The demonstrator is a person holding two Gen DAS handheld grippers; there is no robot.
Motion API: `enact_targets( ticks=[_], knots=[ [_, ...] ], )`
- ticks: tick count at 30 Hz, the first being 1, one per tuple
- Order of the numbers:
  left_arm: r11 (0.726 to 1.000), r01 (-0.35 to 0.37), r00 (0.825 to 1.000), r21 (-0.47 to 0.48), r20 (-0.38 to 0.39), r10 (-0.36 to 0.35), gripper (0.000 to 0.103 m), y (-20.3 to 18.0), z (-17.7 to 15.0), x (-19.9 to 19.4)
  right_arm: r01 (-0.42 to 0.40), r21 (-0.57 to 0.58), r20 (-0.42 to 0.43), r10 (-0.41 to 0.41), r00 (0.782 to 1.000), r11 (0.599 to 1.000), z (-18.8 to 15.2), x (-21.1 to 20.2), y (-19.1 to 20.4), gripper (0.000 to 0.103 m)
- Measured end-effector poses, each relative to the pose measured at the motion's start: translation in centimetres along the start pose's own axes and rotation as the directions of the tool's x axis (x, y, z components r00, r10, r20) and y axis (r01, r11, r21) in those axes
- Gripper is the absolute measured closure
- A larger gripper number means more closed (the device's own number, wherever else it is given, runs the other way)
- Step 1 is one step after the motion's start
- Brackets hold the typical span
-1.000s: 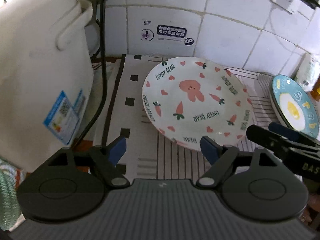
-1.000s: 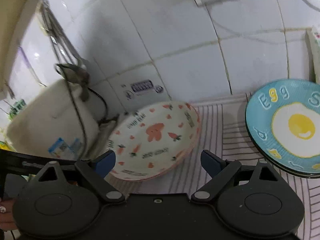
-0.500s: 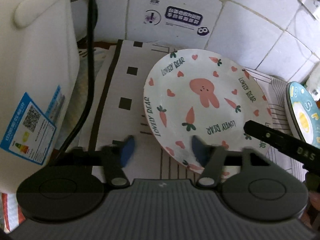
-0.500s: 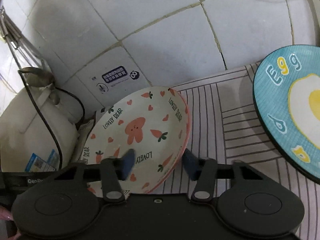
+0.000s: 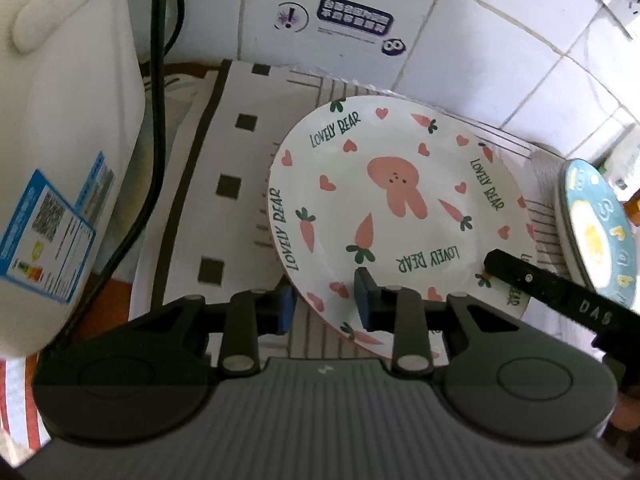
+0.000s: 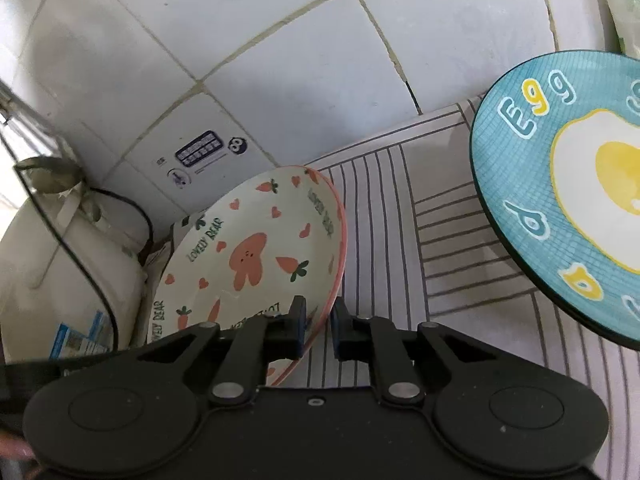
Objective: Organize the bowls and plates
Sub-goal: 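Close the right gripper on the bunny plate rim and tilt it up, then lower the held bunny plate onto the egg plate with the right gripper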
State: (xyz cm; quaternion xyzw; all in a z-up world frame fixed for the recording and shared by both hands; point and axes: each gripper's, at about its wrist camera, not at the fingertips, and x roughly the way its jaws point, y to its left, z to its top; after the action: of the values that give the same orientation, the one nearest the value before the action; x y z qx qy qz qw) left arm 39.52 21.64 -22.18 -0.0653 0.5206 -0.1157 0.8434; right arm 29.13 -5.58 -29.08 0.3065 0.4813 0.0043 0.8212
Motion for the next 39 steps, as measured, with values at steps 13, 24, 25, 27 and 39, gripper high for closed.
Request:
enact_targets(
  ticks=[13, 24, 25, 27, 39],
  knots=[
    [0.984, 0.034, 0.999, 0.174, 0.012, -0.037, 0.076, -7.1, -2.8, -3.9, 0.023, -0.014, 0.053, -0.022, 0.998, 1.0, -1.8, -6.8, -2.0, 0.082],
    [0.954, 0.085, 0.993, 0.289, 0.05, -0.103, 0.076, -15.6, -3.3, -4.9, 0.095, -0.004, 0.122, -0.094, 0.988, 0.995, -0.1, -13.5, -6.0, 0.081],
    [0.953, 0.091, 0.993, 0.29, 0.047, -0.109, 0.076, -16.5, -3.3, -4.7, 0.103, -0.007, 0.125, -0.102, 0.987, 0.995, 0.0, -14.0, -6.4, 0.081],
    [0.952, 0.1, 0.992, 0.289, 0.043, -0.118, 0.076, -17.9, -3.2, -4.4, 0.116, -0.011, 0.128, -0.113, 0.985, 0.993, 0.6, -15.2, -7.8, 0.08],
    [0.974, 0.063, 0.997, 0.217, 0.019, -0.069, 0.076, -24.5, -3.2, -1.7, 0.097, -0.065, 0.062, -0.093, 0.994, 0.993, 5.0, -17.2, -15.0, 0.08]
  ],
)
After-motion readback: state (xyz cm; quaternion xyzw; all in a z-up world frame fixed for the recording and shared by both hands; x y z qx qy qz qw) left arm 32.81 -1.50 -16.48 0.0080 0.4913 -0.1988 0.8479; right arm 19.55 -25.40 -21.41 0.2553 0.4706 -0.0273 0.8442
